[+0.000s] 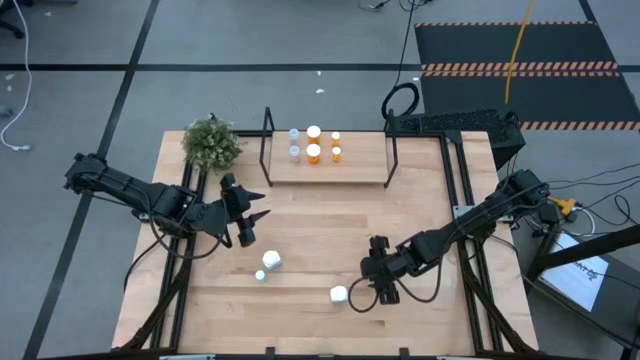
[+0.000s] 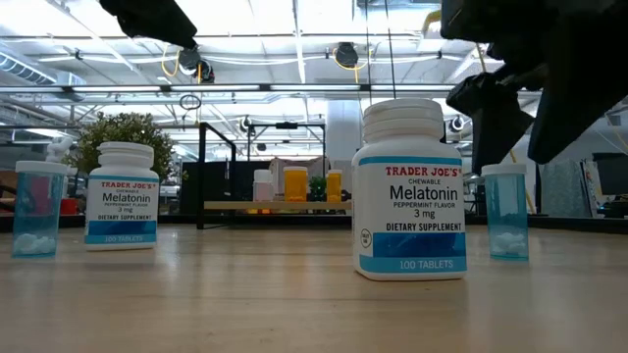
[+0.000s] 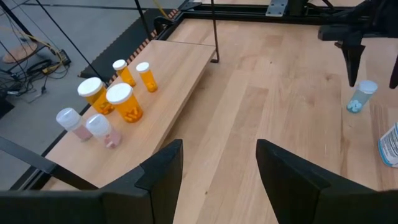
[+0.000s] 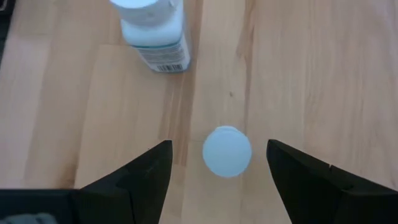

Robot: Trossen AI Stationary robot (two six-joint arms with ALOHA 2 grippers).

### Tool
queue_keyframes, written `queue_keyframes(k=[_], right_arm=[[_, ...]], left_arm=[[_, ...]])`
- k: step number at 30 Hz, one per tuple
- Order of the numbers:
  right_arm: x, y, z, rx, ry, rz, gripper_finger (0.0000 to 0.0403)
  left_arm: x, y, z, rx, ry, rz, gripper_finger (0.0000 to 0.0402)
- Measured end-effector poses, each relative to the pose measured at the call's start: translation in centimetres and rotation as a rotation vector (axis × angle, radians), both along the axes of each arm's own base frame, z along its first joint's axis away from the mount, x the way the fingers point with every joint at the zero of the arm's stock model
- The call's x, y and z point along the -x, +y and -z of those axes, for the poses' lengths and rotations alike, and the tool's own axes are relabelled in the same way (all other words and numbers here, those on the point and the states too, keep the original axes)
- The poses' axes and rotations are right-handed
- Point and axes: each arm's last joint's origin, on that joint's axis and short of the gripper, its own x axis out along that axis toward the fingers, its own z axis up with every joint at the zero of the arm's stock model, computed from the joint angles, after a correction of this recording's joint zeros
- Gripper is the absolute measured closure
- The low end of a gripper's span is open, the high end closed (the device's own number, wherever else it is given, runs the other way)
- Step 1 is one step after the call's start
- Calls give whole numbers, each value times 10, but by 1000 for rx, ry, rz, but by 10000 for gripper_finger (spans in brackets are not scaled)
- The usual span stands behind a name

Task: Pick and place medicine bottles onto shelf by color
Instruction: Put the right blue pill bottle on the shelf

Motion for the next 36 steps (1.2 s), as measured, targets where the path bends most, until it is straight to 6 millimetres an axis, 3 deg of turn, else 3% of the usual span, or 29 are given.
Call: queue_keyframes(k=[13,36], right_arm=[[3,-2,10,8,-22,-29,148],[2,-2,10,23,-30,-63,248]], left_arm=[[0,0,0,1,0,-1,197],[-3,-1,-3,-5,-36,13,197]])
